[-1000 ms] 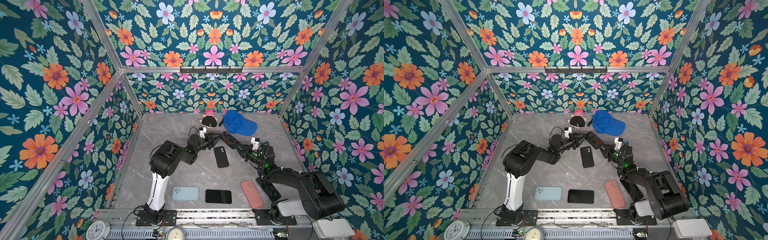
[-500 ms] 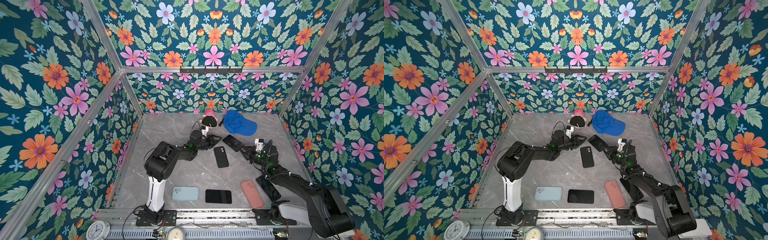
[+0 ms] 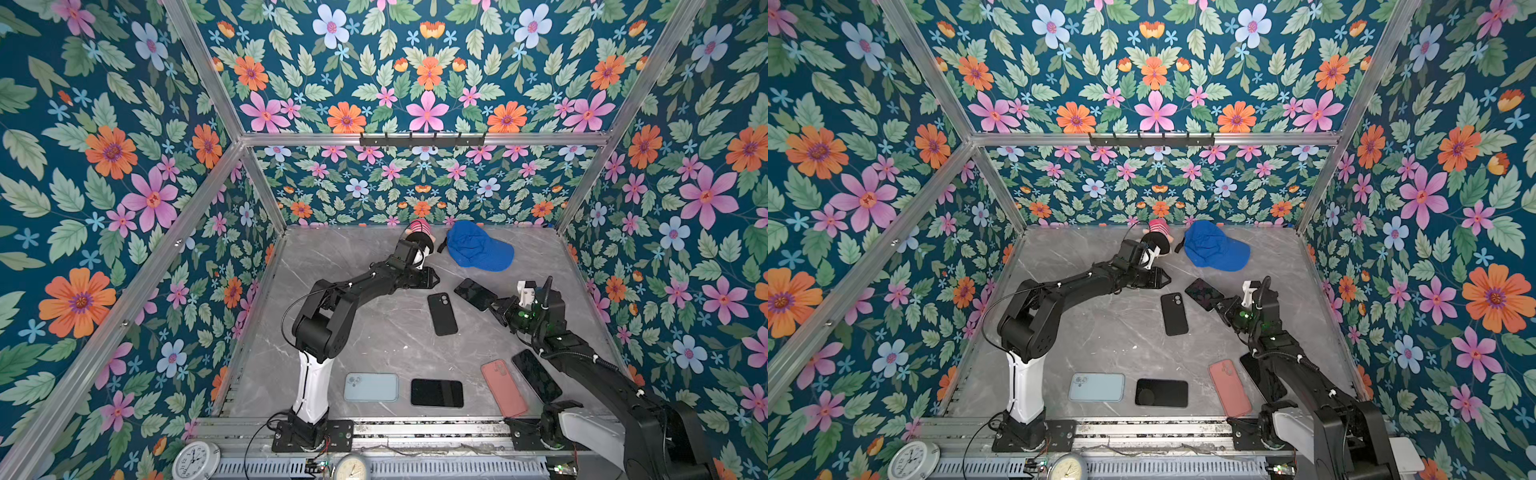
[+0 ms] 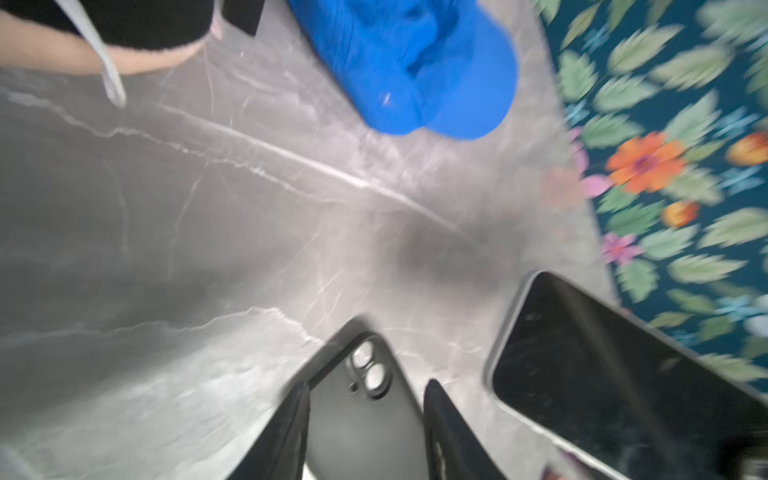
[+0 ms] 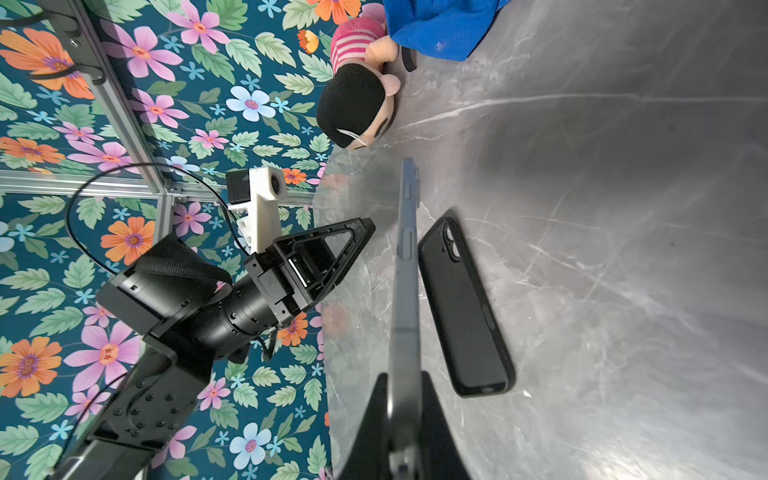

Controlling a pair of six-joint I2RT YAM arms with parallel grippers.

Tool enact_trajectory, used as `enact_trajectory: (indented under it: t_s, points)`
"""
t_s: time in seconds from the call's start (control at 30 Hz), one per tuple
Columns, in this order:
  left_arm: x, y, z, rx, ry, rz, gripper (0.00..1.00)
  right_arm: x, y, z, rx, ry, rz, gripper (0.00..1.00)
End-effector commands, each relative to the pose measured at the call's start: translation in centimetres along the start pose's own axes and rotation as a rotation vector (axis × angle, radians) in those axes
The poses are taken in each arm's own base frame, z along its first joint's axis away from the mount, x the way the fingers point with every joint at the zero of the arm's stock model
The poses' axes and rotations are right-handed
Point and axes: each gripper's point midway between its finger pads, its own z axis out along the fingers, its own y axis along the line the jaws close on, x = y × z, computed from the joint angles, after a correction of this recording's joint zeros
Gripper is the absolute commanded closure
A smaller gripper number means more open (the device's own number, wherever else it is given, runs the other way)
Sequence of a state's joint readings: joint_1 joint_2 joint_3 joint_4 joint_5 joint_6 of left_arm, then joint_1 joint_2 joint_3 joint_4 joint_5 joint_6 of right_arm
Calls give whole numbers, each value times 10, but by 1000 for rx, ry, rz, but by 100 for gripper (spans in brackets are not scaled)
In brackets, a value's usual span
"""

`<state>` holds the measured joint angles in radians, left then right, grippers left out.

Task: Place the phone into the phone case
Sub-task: 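Grasp the black phone case edge with the left gripper while the right holds the phone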

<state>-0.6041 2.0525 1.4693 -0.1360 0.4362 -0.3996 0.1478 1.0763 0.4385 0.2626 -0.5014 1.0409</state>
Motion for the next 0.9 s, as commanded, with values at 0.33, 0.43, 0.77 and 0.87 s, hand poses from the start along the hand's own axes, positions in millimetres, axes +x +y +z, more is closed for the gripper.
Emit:
enact_trajectory:
  t_s: [0.33,0.43,0.77,0.87]
  points:
    - [36,6,28,-163,257,342,52,0,-1,-6,11,9,-37,100]
    - [39,9,35,-178,299,383,52,-1,-1,-5,10,14,-36,100]
    - [37,15,51,-232,309,425,59,-1,-2,-3,10,19,-28,100]
    - [38,18,54,-241,309,427,61,-1,-2,-3,6,21,-25,100]
